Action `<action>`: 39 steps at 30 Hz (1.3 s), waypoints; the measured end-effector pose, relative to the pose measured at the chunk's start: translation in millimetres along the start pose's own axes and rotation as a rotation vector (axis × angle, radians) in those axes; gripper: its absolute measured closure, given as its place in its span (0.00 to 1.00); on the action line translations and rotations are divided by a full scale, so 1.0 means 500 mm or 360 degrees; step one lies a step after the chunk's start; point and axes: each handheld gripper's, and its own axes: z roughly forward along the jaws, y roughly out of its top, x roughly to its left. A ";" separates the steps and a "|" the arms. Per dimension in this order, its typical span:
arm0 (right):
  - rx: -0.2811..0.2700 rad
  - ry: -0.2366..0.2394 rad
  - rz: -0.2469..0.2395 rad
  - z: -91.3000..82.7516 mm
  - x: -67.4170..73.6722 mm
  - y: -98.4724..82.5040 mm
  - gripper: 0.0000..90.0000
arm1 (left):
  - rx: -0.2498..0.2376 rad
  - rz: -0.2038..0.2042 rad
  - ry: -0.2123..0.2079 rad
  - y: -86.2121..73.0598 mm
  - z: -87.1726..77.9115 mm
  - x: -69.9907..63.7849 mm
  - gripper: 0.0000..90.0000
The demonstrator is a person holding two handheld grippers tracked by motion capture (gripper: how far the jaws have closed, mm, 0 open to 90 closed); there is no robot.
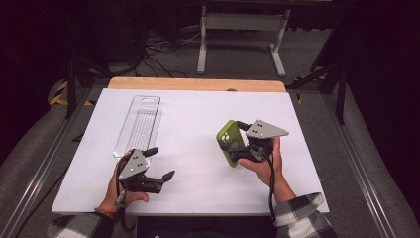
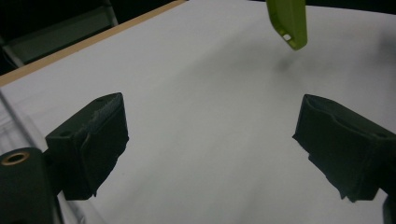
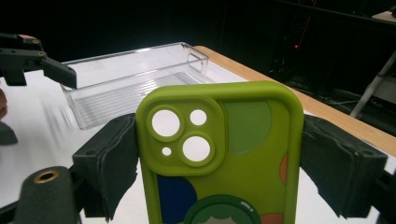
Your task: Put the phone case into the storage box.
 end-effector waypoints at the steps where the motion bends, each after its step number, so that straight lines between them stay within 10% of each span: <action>1: -0.0009 0.0009 0.0004 0.002 0.004 0.001 0.19 | -0.0002 0.0004 -0.0019 0.006 0.005 -0.004 0.12; 19: -0.0106 0.0041 0.0053 0.030 0.069 0.002 0.18 | -0.0156 -0.0024 -0.0133 0.078 0.091 -0.060 0.19; 39: -0.0220 -0.0003 0.0045 0.028 0.104 0.004 0.18 | -0.0243 -0.0210 -0.0170 0.098 0.139 -0.075 0.68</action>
